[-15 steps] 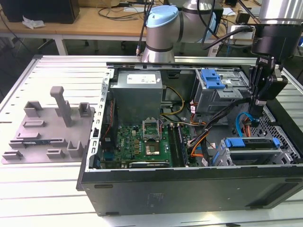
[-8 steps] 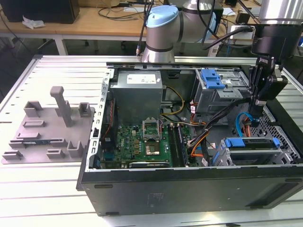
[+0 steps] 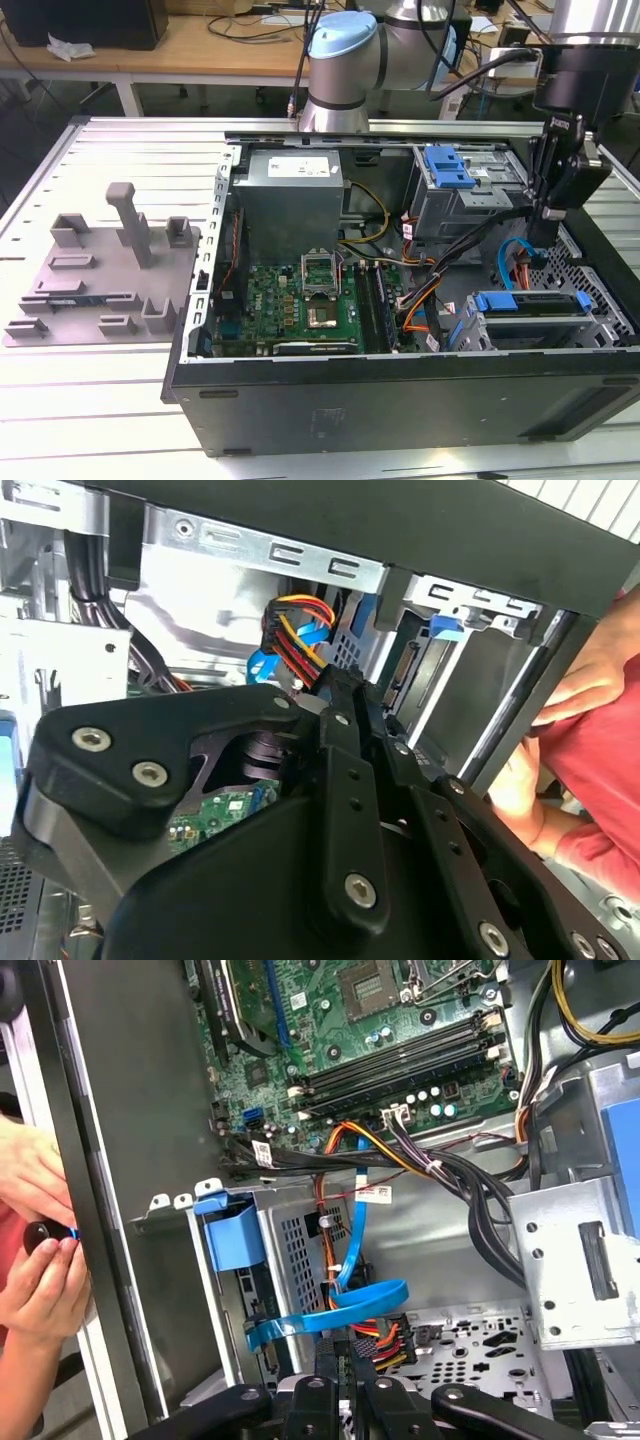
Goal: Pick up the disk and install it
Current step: 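Insert the first disk wire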
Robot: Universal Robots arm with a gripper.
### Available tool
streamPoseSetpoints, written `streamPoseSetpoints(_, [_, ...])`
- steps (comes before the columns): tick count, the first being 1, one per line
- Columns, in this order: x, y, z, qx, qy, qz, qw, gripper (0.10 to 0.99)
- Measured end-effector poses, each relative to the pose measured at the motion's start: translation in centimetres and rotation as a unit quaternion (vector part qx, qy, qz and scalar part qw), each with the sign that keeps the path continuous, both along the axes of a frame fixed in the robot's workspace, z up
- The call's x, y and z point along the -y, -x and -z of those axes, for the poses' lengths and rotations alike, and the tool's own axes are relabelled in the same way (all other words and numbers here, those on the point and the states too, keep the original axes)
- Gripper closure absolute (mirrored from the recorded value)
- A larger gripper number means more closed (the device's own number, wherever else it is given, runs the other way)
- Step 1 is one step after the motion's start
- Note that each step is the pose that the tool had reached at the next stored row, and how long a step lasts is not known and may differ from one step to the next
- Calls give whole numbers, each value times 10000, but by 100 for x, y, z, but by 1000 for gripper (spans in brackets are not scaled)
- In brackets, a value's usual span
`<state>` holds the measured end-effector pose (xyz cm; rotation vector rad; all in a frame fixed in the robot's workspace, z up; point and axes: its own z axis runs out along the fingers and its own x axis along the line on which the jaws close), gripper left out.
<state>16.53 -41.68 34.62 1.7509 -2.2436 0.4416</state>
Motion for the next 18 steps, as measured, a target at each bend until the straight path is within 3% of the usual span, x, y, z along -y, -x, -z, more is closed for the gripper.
streamPoseSetpoints(1, [57, -1, -1, 0, -17, 0, 10000, 918])
streamPoseSetpoints(2, [105, -2, 0, 0, -79, -1, 10000, 918])
streamPoseSetpoints(8, [269, -11, -2, 0, -221, -1, 9998, 918])
streamPoseSetpoints(16, [388, -45, -7, 0, -391, -5, 9992, 918])
streamPoseSetpoints(18, [434, -45, -10, 0, -475, -15, 9989, 918])
